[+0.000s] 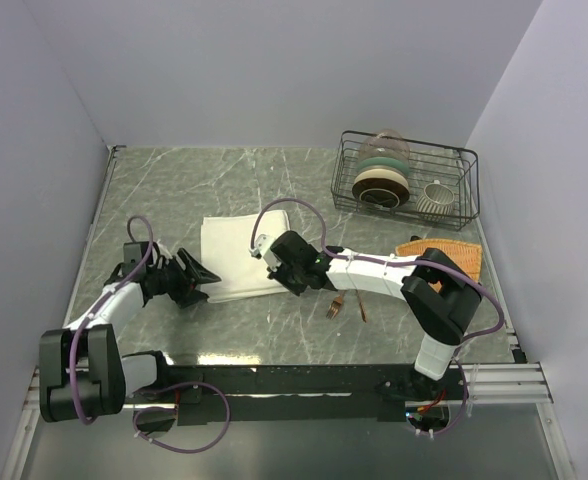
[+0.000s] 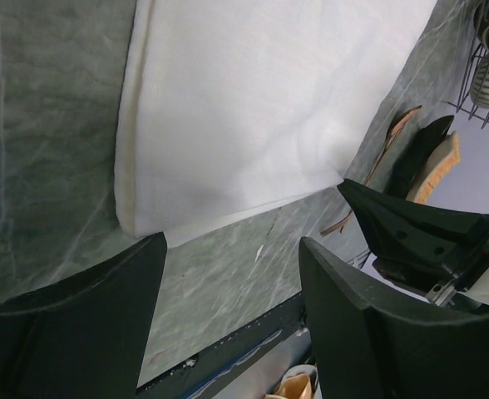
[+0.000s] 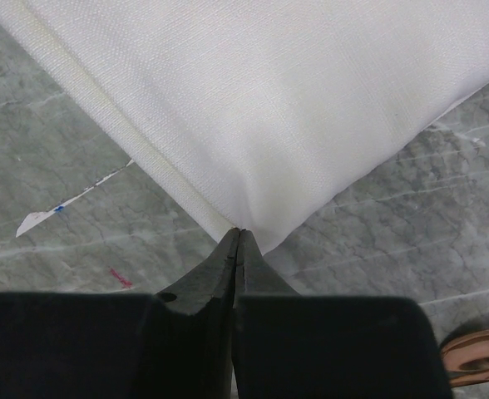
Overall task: Fold the napkin into a case and place the utensils inside
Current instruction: Smooth out the lower triangle-folded napkin at the center of the board.
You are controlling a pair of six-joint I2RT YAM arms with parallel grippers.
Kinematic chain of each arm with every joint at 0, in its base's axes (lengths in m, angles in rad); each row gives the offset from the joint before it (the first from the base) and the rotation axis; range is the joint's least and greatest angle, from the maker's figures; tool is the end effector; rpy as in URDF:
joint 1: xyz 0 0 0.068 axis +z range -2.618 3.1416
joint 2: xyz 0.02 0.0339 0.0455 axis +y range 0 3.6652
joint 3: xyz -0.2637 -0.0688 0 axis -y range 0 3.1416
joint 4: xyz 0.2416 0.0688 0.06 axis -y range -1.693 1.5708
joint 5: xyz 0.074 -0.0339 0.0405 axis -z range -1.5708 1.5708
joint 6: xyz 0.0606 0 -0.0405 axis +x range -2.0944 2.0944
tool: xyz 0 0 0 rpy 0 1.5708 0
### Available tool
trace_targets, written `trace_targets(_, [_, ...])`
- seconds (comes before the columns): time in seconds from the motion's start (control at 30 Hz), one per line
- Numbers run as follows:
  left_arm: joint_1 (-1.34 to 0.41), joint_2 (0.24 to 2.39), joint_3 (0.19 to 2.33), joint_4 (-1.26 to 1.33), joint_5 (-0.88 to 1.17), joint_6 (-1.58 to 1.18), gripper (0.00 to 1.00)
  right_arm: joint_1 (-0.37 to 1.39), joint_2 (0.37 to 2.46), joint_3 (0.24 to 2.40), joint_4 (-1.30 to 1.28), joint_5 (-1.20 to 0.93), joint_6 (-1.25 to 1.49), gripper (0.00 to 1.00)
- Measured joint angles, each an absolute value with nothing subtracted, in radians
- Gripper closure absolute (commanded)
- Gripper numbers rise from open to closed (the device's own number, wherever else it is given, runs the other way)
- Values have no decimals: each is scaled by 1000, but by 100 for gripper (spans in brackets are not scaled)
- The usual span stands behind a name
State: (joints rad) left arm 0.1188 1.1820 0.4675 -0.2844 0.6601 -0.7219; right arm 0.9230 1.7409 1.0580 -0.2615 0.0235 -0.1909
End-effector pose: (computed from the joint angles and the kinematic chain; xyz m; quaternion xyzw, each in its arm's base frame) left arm 0.2108 -0.0123 0.1421 -0.2869 0.8659 -0.3762 0.1625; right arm 0.2237 0.2932 0.1584 -0.4998 0.8094 0.0998 0.2917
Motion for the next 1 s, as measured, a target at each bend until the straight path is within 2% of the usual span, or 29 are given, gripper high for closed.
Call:
trace_targets(0.33, [51, 1209, 453, -205, 653, -781, 31, 923, 1741, 1058, -262, 23, -188, 100])
trace_targets(1.0, [46, 1261, 470, -266, 529, -771, 33, 923, 1723, 993, -258, 27, -192, 100])
